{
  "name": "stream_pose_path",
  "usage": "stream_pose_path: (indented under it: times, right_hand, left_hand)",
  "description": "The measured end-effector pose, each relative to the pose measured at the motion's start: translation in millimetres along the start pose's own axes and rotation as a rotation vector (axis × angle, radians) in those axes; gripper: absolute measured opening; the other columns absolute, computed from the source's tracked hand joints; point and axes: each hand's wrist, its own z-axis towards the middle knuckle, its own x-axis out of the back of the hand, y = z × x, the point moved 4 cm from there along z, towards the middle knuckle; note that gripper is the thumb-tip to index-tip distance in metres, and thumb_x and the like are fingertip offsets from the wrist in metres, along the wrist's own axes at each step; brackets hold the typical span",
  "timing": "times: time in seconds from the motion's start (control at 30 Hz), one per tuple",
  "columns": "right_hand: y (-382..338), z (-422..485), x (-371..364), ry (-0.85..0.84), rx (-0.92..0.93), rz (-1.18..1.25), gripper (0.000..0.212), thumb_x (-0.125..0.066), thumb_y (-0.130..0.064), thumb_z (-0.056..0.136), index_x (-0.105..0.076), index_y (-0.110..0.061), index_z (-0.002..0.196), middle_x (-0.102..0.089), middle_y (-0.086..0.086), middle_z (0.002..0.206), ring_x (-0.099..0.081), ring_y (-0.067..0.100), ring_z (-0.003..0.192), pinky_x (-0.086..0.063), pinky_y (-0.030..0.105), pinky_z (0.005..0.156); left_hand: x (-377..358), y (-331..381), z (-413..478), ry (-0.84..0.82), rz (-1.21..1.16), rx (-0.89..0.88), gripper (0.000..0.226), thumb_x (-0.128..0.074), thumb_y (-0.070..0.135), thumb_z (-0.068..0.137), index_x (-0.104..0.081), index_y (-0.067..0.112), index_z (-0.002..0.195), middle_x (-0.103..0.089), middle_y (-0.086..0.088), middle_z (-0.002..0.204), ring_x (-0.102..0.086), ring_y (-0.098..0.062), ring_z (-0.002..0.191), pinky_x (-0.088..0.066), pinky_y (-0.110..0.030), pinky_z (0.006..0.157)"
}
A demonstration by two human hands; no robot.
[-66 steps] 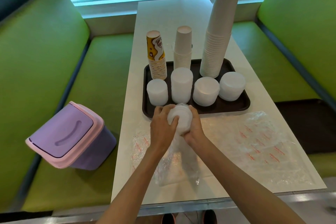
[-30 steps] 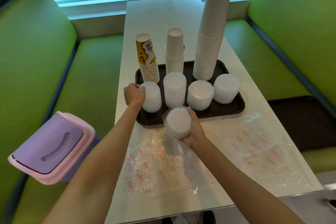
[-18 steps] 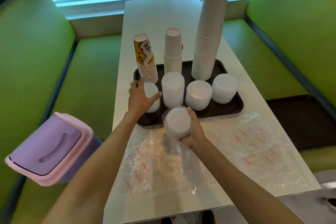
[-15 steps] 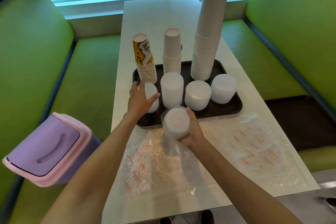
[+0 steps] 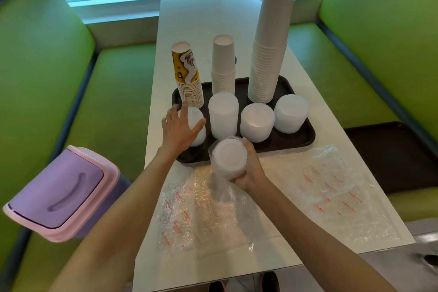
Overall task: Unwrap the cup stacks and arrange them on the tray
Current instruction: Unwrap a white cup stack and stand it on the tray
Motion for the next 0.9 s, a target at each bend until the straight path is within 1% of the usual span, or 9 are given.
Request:
stream_pose_path:
  times: [0.03,0.1,0.17,0.27,0.37,0.43,0.47,0.67,0.9]
  right_hand:
    - [1.0,-0.5,-0.6,-0.002,-0.001,-0.003,0.040,-0.060,-0.049,0.087,-0.060,-0.019,0.114,-0.066,0.008,0.102,-0.061,0.027,0.100,-0.050,0.047,0.092]
    - [4.2,0.7,-0.9,-0.005,-0.001,-0.014,0.042,-0.061,-0.049,0.086,-0.060,-0.020,0.116,-0.067,0.006,0.098,-0.062,0.025,0.096,-0.052,0.044,0.085]
    - [8.8,2.6,-2.4,0.000,0.005,-0.014,0.047,-0.064,-0.048,0.083,-0.060,-0.019,0.119,-0.068,0.006,0.098,-0.063,0.025,0.096,-0.053,0.043,0.082]
    - [16.2,3.5,-5.1,-0.021,0.016,-0.020,0.063,-0.071,-0.051,0.071,-0.062,-0.013,0.120,-0.069,0.010,0.106,-0.064,0.027,0.099,-0.052,0.044,0.092]
    - [17.8,-3.3,-5.8,-0.063,0.026,-0.016,0.041,-0.058,-0.048,0.084,-0.064,-0.011,0.103,-0.069,0.011,0.085,-0.065,0.024,0.079,-0.055,0.037,0.071]
    - [19.8,-6.4,-6.4,-0.069,0.017,-0.012,0.035,-0.053,-0.045,0.090,-0.063,-0.012,0.096,-0.069,0.010,0.072,-0.064,0.023,0.071,-0.055,0.031,0.058]
    - [21.6,-6.4,-6.2,-0.062,0.012,-0.012,0.034,-0.053,-0.044,0.090,-0.063,-0.012,0.095,-0.069,0.009,0.069,-0.063,0.022,0.071,-0.054,0.030,0.056]
    - [34.2,-9.6,-9.1,0.001,0.018,-0.055,0.038,-0.061,-0.044,0.084,-0.061,-0.011,0.102,-0.066,0.015,0.092,-0.063,0.028,0.083,-0.053,0.043,0.079]
    - [33.8,-5.2,-5.3,-0.002,0.071,-0.094,0.028,-0.061,-0.042,0.086,-0.060,-0.017,0.099,-0.066,0.014,0.101,-0.063,0.027,0.089,-0.052,0.047,0.091]
  left_hand:
    - [7.1,3.8,-4.6,0.062,-0.063,-0.008,0.073,-0.047,0.051,0.094,-0.017,0.016,0.151,-0.020,-0.016,0.155,-0.020,-0.033,0.142,-0.019,-0.050,0.114]
    - [23.6,14.8,-20.9,0.220,-0.271,-0.034,0.064,-0.052,0.038,0.096,-0.026,0.011,0.148,-0.032,-0.016,0.149,-0.031,-0.029,0.137,-0.027,-0.039,0.110]
    - [35.6,28.6,-44.9,0.325,-0.435,-0.080,0.047,-0.056,0.022,0.094,-0.043,0.007,0.137,-0.048,-0.015,0.134,-0.049,-0.025,0.119,-0.040,-0.028,0.095]
    - [33.9,48.4,-82.4,0.294,-0.485,-0.188,0.024,-0.061,0.010,0.090,-0.062,0.003,0.114,-0.057,-0.010,0.111,-0.057,-0.018,0.093,-0.051,-0.028,0.080]
    - [19.1,50.7,-103.8,0.223,-0.443,-0.237,0.025,-0.066,0.011,0.086,-0.065,0.004,0.110,-0.060,-0.010,0.106,-0.059,-0.019,0.093,-0.054,-0.032,0.085]
    - [10.8,45.0,-111.1,0.194,-0.380,-0.221,0.030,-0.067,0.013,0.084,-0.064,0.004,0.113,-0.059,-0.011,0.107,-0.059,-0.024,0.097,-0.053,-0.034,0.087]
    - [8.0,41.7,-113.5,0.185,-0.361,-0.200,0.032,-0.068,0.014,0.084,-0.064,0.005,0.115,-0.059,-0.011,0.108,-0.058,-0.025,0.099,-0.052,-0.034,0.087]
    - [5.3,32.2,-124.0,0.148,-0.338,-0.124,0.037,-0.069,0.019,0.085,-0.061,0.006,0.119,-0.056,-0.012,0.113,-0.056,-0.026,0.104,-0.046,-0.026,0.085]
    - [15.8,42.6,-133.1,0.212,-0.232,-0.266,0.038,-0.065,0.021,0.077,-0.065,0.006,0.112,-0.059,-0.013,0.102,-0.057,-0.029,0.095,-0.048,-0.027,0.077]
